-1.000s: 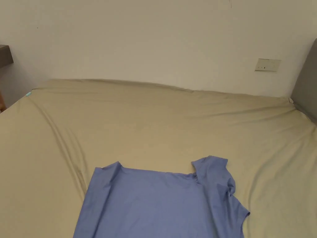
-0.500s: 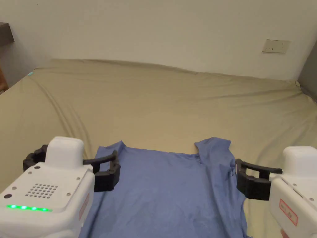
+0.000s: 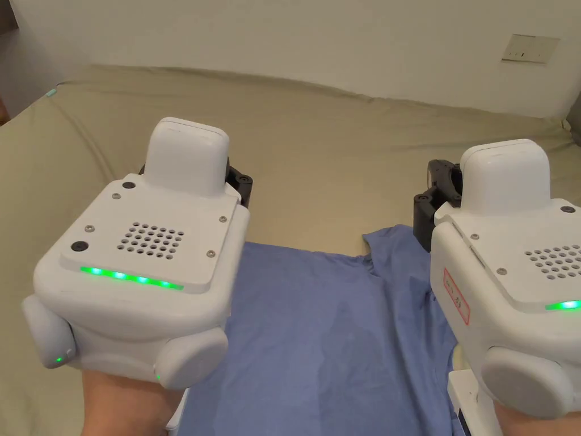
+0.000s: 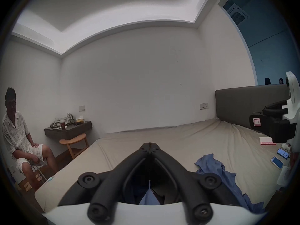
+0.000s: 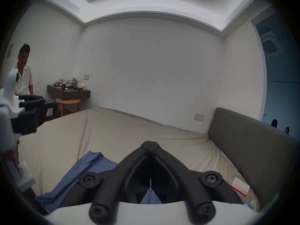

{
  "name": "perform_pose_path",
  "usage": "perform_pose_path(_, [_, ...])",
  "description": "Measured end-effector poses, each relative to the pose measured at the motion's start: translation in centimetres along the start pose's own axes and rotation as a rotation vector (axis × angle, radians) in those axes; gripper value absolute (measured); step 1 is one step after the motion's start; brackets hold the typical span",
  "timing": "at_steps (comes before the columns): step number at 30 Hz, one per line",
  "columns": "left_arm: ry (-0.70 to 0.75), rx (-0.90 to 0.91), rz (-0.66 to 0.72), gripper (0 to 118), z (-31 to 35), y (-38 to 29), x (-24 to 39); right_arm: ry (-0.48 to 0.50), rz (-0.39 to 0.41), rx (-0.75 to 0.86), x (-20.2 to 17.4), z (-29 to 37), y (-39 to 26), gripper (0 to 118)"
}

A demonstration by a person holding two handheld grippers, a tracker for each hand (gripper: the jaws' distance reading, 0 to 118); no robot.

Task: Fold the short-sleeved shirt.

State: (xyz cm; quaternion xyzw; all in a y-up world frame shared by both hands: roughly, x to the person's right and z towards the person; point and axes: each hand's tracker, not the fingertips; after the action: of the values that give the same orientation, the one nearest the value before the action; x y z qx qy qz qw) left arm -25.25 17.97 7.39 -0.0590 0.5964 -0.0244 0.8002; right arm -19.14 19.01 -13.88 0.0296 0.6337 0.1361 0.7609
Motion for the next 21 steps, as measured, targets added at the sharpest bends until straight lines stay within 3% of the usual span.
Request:
perform_pose_path(4, [-0.009, -0.075, 0.010, 0, -2.3, -2.6, -0.3, -0.009, 0.011, -0.024, 0.1, -2.1, -1.5, 0])
perform_pose_path(7, [-0.056, -0.236, 0.034, 0, -5.8, -7.1, -1.6, -0.007, 0.012, -0.081, 0.3, -4.3, -3.5, 0])
perform_pose_path(11, [-0.007, -0.505, 0.066, 0, -11.6, -15.6, -4.3, -0.015, 0.012, -0.162, 1.3, -7.6, -6.6, 0])
perform_pose_path(16, [0.030, -0.616, 0.069, 2, -19.6, -21.0, -6.9, -0.042, -0.012, -0.265, 3.5, -12.2, -10.5, 0])
perform_pose_path(18, [0.041, -0.623, 0.061, 22, -23.8, -22.3, -7.9, -0.051, -0.025, -0.304, 4.5, -13.9, -11.9, 0])
perform_pose_path(20, [0.054, -0.651, 0.035, 76, -28.2, -23.1, -8.4, -0.061, -0.037, -0.340, 5.3, -15.2, -12.9, 0])
perform_pose_path(21, [0.046, -0.674, 0.031, 98, -30.3, -23.6, -8.7, -0.063, -0.045, -0.358, 5.7, -15.7, -13.4, 0])
